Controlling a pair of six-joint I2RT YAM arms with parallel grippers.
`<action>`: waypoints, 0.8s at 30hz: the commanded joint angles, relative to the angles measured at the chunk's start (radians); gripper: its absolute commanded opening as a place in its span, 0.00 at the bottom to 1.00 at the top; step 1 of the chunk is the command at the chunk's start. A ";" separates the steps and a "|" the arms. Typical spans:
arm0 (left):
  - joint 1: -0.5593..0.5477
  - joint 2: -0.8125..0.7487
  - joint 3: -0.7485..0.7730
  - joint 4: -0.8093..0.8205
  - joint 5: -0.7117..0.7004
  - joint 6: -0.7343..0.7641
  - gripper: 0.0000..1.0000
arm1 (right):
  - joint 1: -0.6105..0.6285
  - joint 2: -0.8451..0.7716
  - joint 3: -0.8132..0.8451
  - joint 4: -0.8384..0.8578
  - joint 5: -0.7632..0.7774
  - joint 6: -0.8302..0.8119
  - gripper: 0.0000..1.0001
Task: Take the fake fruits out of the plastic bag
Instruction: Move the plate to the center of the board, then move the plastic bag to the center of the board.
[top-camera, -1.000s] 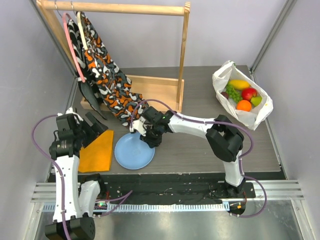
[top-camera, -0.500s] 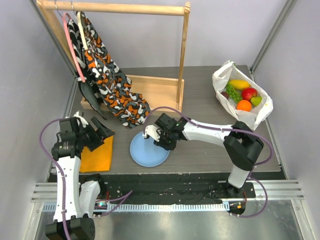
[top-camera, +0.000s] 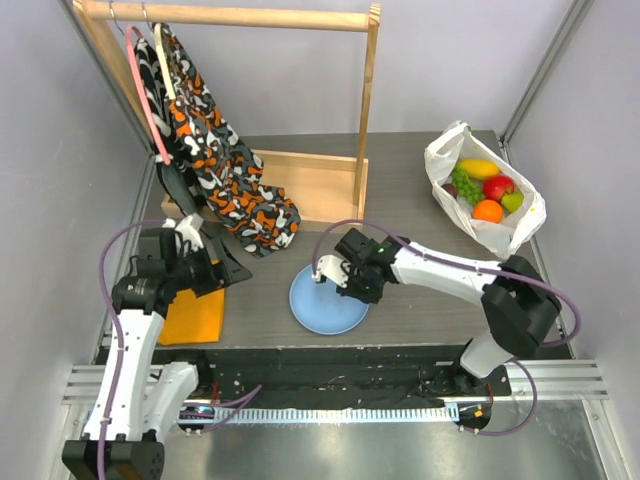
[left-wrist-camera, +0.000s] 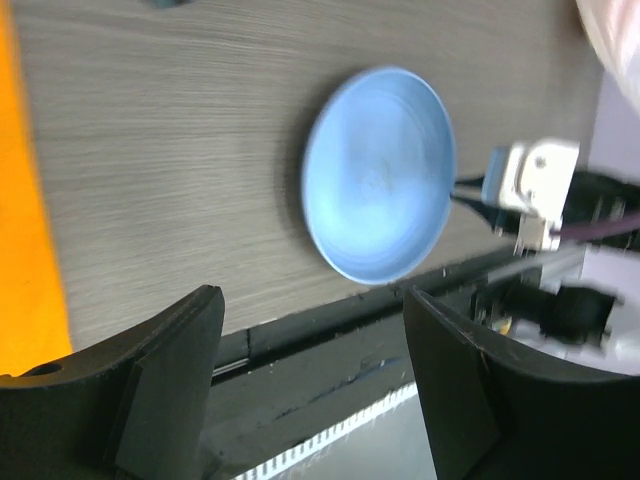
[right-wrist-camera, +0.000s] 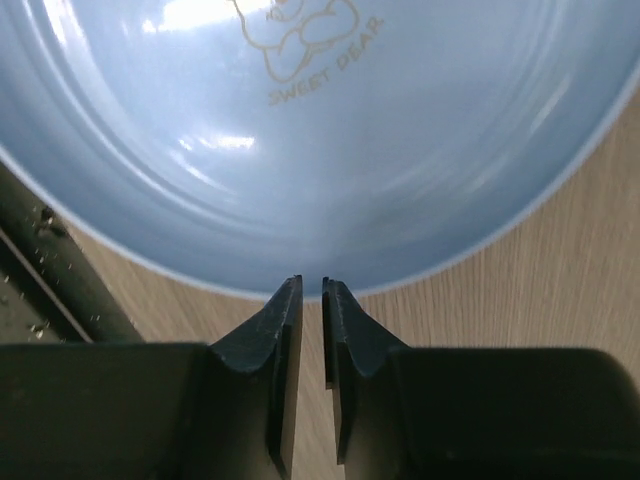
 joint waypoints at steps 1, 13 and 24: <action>-0.134 0.036 0.103 0.100 0.138 0.096 0.78 | -0.032 -0.147 0.083 -0.091 0.002 0.023 0.26; -0.782 0.612 0.784 0.021 -0.057 0.592 0.87 | -0.437 -0.562 0.414 -0.142 0.239 0.298 0.98; -0.988 1.222 1.539 0.242 -0.655 0.645 1.00 | -0.542 -0.752 0.465 -0.223 0.664 0.360 1.00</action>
